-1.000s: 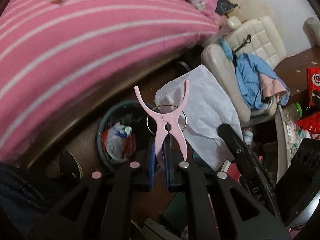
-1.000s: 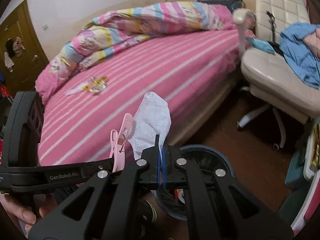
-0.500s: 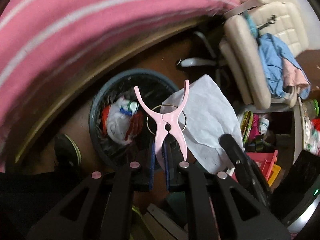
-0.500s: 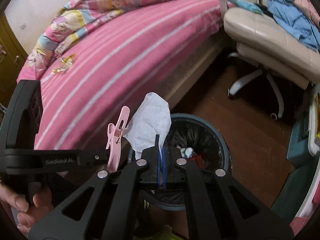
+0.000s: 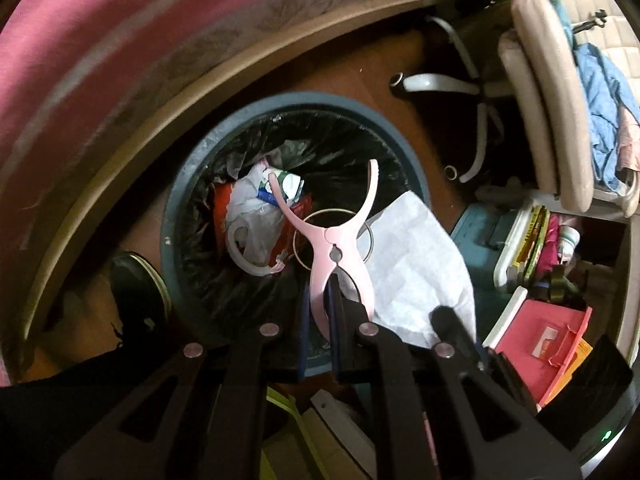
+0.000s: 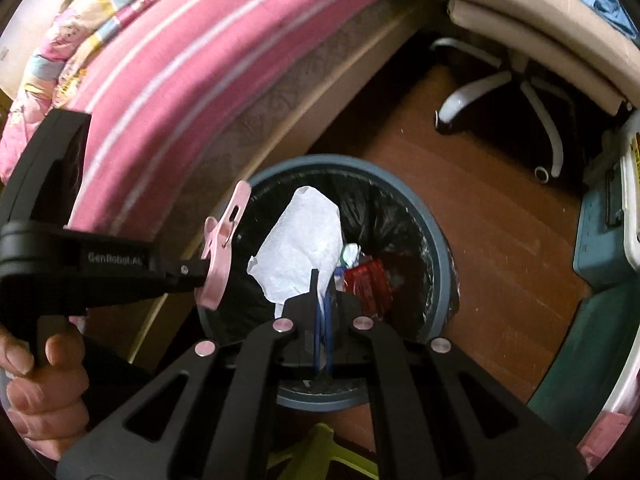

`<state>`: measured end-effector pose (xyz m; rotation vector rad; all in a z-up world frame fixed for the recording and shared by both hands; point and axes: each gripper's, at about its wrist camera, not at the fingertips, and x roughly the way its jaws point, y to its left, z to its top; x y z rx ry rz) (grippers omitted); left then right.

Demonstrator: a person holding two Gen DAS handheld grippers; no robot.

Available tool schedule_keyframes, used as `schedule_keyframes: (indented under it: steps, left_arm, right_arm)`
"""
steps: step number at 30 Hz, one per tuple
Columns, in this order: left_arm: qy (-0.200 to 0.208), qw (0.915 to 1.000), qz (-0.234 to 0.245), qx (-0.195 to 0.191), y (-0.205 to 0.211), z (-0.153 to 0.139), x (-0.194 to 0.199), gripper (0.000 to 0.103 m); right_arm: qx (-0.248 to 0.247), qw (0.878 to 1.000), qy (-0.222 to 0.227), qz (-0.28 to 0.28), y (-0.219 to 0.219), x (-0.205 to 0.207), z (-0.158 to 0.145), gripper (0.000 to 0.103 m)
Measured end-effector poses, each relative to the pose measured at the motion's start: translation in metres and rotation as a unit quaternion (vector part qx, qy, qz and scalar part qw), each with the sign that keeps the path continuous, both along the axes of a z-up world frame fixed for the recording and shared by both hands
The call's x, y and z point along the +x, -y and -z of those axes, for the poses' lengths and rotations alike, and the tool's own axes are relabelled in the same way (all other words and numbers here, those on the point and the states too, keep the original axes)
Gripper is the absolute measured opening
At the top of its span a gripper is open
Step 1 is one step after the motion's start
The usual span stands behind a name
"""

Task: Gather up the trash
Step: 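Open both grippers to drop the clothespin and tissue into the bin, then move both grippers back to the last tissue and clear bag on the bed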

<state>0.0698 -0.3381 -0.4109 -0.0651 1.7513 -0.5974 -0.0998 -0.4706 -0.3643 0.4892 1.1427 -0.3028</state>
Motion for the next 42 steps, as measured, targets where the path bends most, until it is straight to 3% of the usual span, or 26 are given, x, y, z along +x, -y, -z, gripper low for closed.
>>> schedule_keyframes:
  steps: [10,13,15,20,23,25,28,34,37,42]
  left_arm:
    - [-0.061,0.9978,-0.015,0.020,0.003,0.040,0.006,0.011]
    - [-0.070,0.9971,-0.019,0.022,0.004,0.044,0.008,0.013]
    - [-0.076,0.9966,-0.025,0.020,0.003,0.046,0.008,0.020]
    - [-0.079,0.9959,-0.042,0.012,0.000,0.046,0.012,0.031]
    - [-0.073,0.9964,-0.044,0.002,0.000,0.037,0.013,0.047]
    - [-0.057,0.9974,-0.044,-0.002,0.000,0.028,0.014,0.065]
    - [-0.028,0.9983,-0.051,-0.007,-0.004,0.013,0.016,0.076]
    - [-0.003,0.9950,-0.096,-0.027,-0.025,-0.015,0.019,0.083]
    - [-0.002,0.9919,-0.114,-0.057,-0.038,-0.032,0.020,0.083]
    - [0.044,0.9829,-0.139,-0.112,-0.064,-0.077,0.015,0.086]
  right_arm:
    - [-0.006,0.999,-0.036,-0.006,-0.003,0.006,0.026,0.004]
    - [-0.005,0.999,-0.037,-0.002,-0.003,0.007,0.027,0.023]
    - [-0.008,0.999,-0.037,0.001,-0.003,0.006,0.026,0.037]
    - [-0.026,0.999,-0.046,-0.007,-0.009,0.007,0.026,0.055]
    - [-0.045,0.998,-0.045,-0.012,-0.015,0.006,0.021,0.068]
    - [-0.055,0.998,-0.042,-0.012,-0.018,0.004,0.017,0.073]
    - [-0.065,0.997,-0.030,-0.018,-0.022,0.003,0.007,0.077]
    - [-0.092,0.995,0.023,-0.036,-0.039,-0.002,-0.030,0.080]
    - [-0.116,0.991,0.054,-0.048,-0.050,-0.002,-0.056,0.080]
    - [-0.135,0.983,0.112,-0.051,-0.063,-0.001,-0.103,0.085]
